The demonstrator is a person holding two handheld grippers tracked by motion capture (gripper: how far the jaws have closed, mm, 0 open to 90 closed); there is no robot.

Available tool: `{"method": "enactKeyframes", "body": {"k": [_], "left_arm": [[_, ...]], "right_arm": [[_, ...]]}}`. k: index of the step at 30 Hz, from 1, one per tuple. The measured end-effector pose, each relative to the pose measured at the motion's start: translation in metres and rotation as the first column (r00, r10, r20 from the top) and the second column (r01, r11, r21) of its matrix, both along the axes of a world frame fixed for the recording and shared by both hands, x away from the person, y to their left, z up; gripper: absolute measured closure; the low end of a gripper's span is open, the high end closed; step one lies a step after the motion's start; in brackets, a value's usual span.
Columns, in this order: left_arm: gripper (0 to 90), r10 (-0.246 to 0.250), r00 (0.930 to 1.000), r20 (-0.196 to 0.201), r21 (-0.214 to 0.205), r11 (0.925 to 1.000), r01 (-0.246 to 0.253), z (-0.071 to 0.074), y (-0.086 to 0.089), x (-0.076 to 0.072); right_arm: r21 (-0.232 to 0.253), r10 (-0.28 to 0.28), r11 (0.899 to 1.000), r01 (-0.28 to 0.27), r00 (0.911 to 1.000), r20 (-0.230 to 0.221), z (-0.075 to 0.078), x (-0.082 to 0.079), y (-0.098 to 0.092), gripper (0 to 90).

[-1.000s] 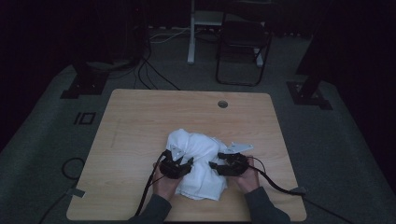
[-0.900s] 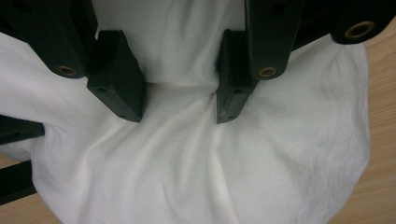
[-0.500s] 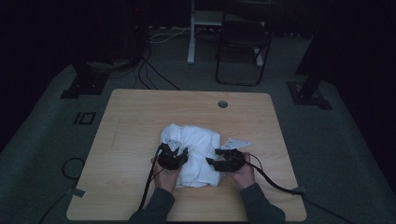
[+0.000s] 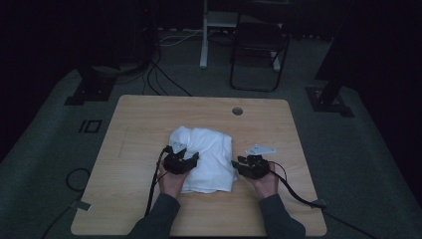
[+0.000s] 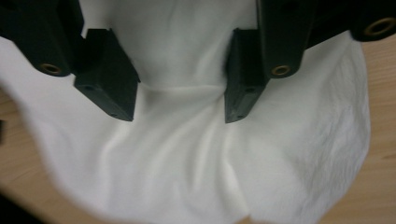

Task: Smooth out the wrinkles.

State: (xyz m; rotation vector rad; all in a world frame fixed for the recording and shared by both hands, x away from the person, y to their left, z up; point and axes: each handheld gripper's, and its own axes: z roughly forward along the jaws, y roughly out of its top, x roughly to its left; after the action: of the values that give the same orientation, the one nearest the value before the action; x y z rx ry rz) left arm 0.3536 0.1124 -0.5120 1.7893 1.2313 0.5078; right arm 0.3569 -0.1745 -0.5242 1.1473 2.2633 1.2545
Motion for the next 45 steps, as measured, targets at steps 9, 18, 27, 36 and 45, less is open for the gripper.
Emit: {"method": "enactKeyframes", "body": {"k": [9,18,27,36,45], "left_arm": [[39.4,-0.048,0.9917,0.119,-0.003,0.9988,0.049,0.026,0.034,-0.032],[38.6,-0.072,0.9974,0.001,0.000,0.9974,0.072,-0.015,0.056,-0.030],[38.0,-0.006,1.0000,0.005,0.006,1.0000,0.005,-0.012,0.052,-0.005],[36.7,0.023,0.9967,0.078,0.006,0.9997,-0.024,0.009,0.078,-0.030],[37.0,0.154,0.9856,0.069,0.089,0.9831,-0.160,-0.018,0.127,-0.053]], "right_arm": [[0.026,0.154,0.987,-0.157,0.9843,0.086,0.013,-0.008,0.051,38.6],[-0.090,0.139,0.987,-0.136,0.9900,0.022,-0.023,0.002,0.058,37.4],[-0.025,0.054,0.998,-0.053,0.9984,0.020,-0.025,0.033,0.059,38.3],[0.030,0.026,0.999,-0.030,0.9931,0.114,-0.001,0.003,0.030,33.2],[0.069,-0.076,0.995,0.070,0.9934,0.086,-0.015,-0.026,-0.020,33.8]]}}
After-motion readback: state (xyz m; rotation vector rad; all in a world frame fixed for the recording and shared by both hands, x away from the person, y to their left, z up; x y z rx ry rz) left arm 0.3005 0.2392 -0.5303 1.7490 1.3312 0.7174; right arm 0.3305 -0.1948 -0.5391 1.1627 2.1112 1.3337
